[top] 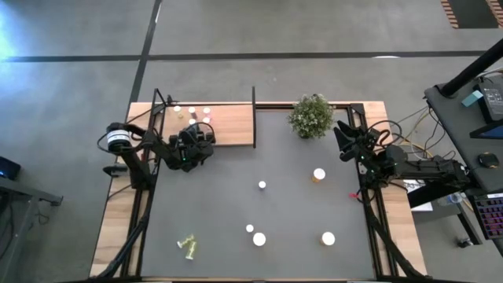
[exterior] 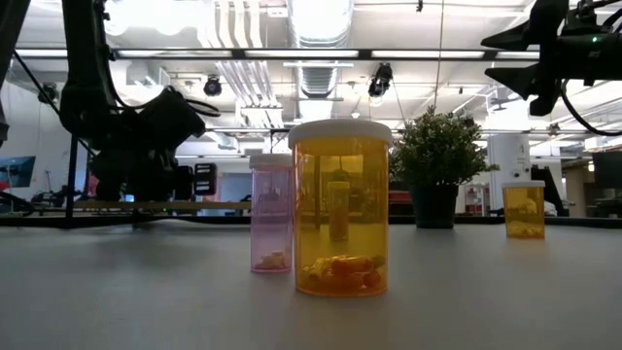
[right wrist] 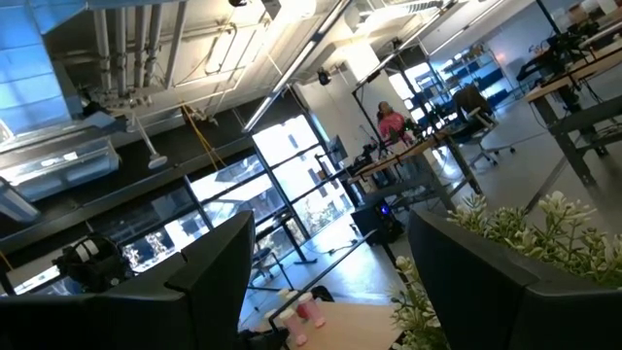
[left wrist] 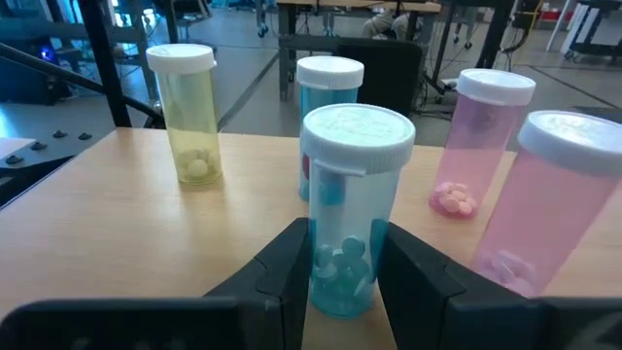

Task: Pick and place medicine bottles onto shelf by color
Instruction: Put the left blue pill bottle on the shelf aligned with the other blue pill bottle

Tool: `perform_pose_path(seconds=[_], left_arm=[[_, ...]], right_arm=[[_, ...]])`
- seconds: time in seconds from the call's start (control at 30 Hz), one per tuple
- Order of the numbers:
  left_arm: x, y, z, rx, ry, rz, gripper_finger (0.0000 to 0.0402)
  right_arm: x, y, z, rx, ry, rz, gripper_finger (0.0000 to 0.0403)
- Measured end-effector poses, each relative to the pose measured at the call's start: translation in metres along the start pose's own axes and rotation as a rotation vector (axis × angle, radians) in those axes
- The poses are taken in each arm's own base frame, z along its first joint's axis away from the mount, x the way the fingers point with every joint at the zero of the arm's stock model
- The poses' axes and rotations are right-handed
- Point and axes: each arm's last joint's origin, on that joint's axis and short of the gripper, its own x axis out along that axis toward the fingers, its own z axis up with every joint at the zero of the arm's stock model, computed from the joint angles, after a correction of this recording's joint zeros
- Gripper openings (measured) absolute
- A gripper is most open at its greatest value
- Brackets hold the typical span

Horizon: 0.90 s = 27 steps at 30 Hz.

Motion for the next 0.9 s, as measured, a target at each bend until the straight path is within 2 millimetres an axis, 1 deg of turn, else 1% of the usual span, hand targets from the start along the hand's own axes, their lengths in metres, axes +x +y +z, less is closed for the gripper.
perform_pose_path(seconds=[0.9], left_arm=[[0.0084, 0.0036, 0.0002, 0.028, 0.042, 0.004, 0.0089]], right_arm=[[0.0, 0.0, 0.0, 0.0, 0.0, 0.0, 0.026]])
